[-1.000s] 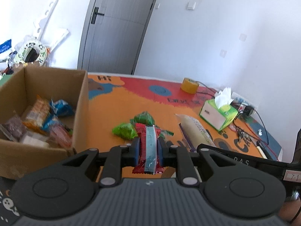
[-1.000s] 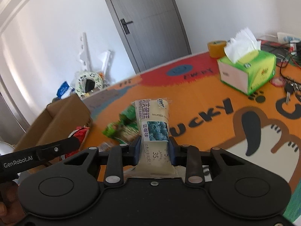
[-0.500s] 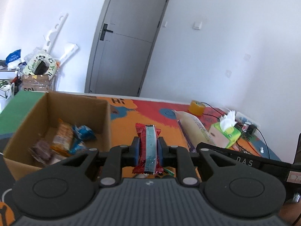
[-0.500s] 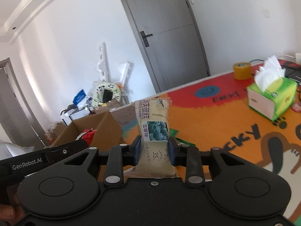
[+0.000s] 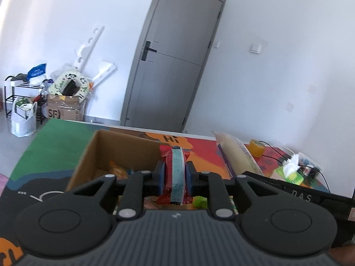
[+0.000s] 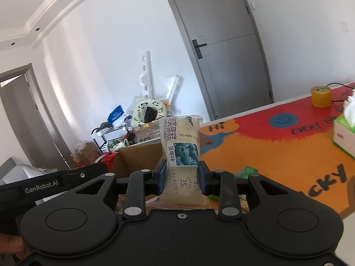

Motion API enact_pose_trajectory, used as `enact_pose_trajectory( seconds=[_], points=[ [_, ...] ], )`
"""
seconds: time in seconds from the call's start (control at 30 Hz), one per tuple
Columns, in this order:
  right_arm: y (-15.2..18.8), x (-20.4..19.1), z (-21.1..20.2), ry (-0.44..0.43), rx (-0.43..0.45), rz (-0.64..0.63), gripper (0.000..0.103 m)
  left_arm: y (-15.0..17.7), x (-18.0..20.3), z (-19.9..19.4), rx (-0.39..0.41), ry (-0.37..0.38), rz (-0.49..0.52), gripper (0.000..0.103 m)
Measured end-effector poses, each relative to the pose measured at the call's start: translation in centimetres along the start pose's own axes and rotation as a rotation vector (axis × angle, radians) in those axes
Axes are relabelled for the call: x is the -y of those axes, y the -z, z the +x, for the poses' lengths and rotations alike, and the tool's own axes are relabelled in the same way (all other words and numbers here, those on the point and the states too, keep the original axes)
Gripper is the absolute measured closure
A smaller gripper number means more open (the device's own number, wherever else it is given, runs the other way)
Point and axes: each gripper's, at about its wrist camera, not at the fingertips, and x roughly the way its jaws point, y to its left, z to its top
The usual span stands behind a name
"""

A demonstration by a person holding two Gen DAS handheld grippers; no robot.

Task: Organize snacks
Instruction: 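Carry the striped bar with the left gripper over the box while the right carries the wafer pack, then open the left gripper to drop the striped bar while the right drops the wafer pack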

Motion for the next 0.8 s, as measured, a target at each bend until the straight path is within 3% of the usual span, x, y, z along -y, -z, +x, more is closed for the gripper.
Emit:
enact_pose_trajectory(
  seconds=[0.47, 0.8],
  points=[
    [-0.4, -3.9, 2.8, -0.039, -0.027, -0.05, 0.073, -0.9, -4.9, 0.8, 0.005, -0.062, -0.068, 0.084],
    [-0.7, -5.8, 4.2, -0.011, -0.033, -0.057, 0.073, -2.0, -6.8, 2.6, -0.003, -0.051, -0.088, 0.084]
  ],
)
